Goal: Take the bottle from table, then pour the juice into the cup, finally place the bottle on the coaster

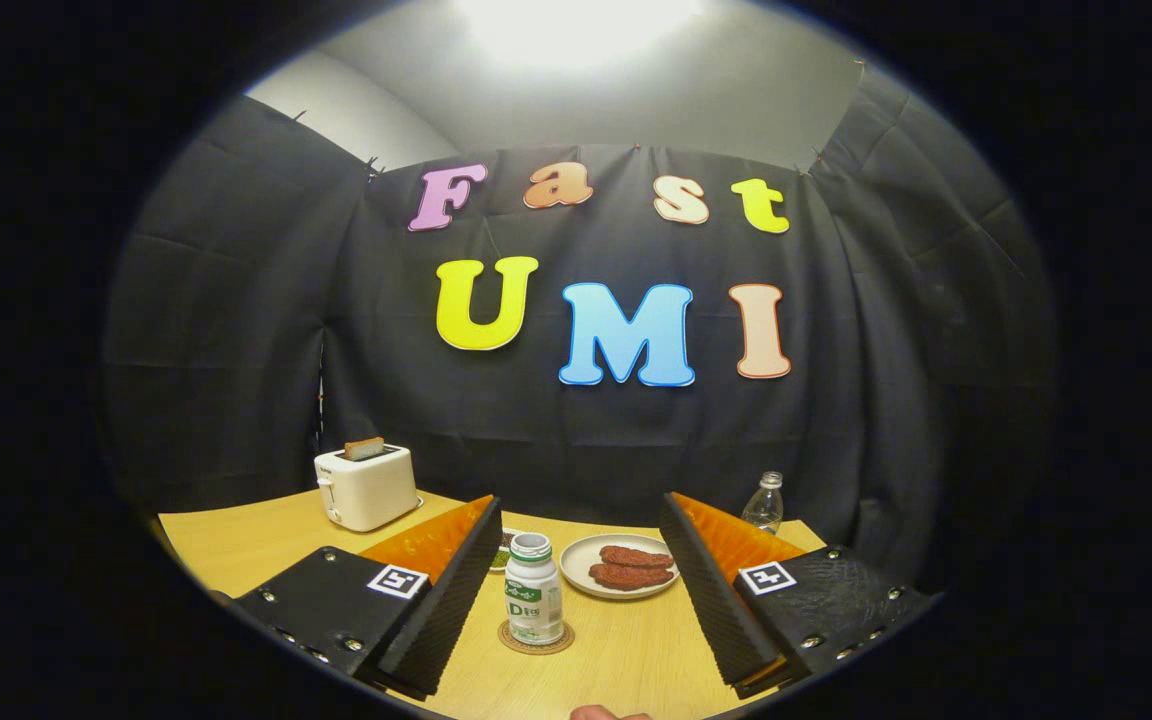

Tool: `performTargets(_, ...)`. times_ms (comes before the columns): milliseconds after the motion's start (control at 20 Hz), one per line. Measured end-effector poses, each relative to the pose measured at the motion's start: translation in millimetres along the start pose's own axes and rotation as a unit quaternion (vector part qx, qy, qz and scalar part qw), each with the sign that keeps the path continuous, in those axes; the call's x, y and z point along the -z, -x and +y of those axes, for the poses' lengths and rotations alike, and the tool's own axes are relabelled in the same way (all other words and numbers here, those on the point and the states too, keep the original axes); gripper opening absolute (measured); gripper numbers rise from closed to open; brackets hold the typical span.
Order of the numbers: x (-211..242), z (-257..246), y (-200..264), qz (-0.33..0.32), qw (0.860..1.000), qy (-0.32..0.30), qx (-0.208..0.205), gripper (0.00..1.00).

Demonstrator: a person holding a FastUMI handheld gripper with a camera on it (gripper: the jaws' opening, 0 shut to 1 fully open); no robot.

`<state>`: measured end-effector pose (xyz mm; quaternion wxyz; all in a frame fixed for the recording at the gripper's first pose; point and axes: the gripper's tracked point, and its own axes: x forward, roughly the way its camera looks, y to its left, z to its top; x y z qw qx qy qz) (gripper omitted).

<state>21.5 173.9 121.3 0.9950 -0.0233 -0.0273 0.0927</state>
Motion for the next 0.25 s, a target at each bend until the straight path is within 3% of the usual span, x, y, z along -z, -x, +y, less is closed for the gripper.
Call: performTargets(250,10,-17,19,-0.001,1.0,0.008,0.005,0.98)
